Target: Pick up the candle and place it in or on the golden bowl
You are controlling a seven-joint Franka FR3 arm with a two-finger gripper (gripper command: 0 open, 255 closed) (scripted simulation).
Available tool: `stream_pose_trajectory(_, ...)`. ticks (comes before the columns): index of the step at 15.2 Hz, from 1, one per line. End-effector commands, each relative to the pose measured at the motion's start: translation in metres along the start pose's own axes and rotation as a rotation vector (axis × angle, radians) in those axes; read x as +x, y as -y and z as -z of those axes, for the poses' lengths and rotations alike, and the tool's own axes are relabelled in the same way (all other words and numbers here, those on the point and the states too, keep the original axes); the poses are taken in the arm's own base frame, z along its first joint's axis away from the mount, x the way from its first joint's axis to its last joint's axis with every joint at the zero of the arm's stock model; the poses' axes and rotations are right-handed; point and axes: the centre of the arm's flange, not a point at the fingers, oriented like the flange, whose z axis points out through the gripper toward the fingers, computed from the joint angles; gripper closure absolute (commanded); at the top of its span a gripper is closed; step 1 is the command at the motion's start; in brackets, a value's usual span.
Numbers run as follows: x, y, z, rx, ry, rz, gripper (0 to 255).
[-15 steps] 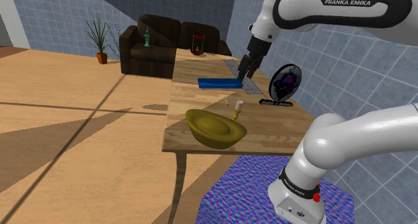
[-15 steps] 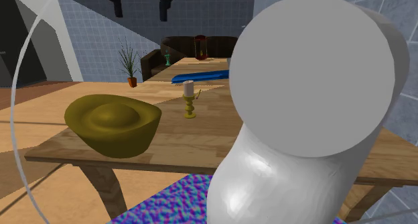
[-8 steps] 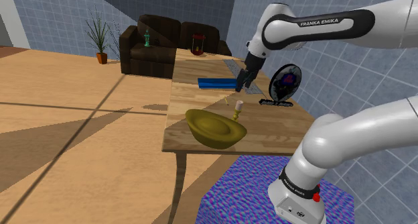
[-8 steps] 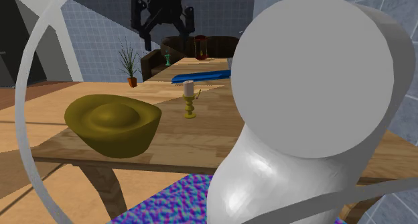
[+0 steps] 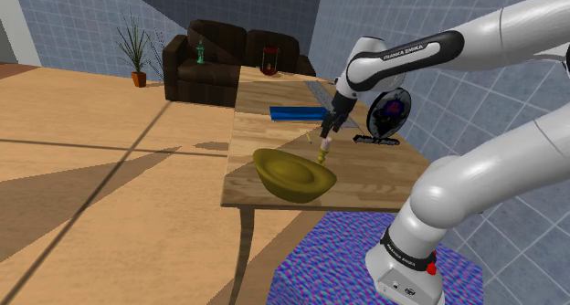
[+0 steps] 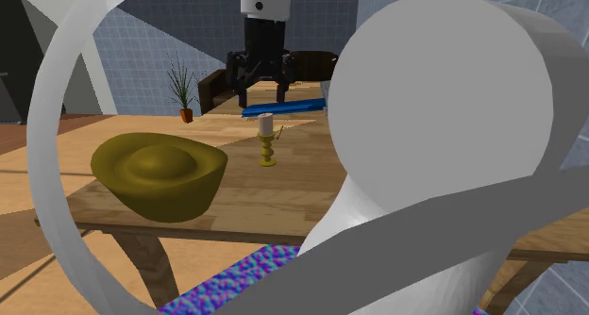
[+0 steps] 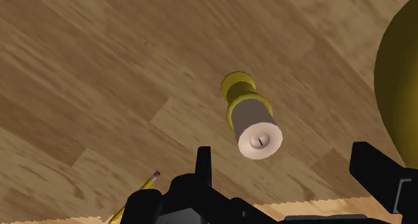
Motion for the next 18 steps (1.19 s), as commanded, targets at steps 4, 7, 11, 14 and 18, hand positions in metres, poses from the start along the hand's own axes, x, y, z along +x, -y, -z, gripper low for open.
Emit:
stream_pose_trajectory(4, 0.001, -0.008, -0.028, -0.002, -0.001, -0.002, 0)
stream_pose_trajectory(7, 0.001, -0.008, -0.047, -0.002, -0.001, -0.002, 0)
stream_pose_trajectory(11, 0.001, -0.008, -0.047, -0.002, -0.001, -0.002, 0)
stream_pose_trajectory(14, 0.001, -0.008, -0.047, -0.002, -0.001, -0.002, 0)
stream_pose_trajectory(18, 0.001, -0.008, -0.047, -0.002, -0.001, -0.002, 255)
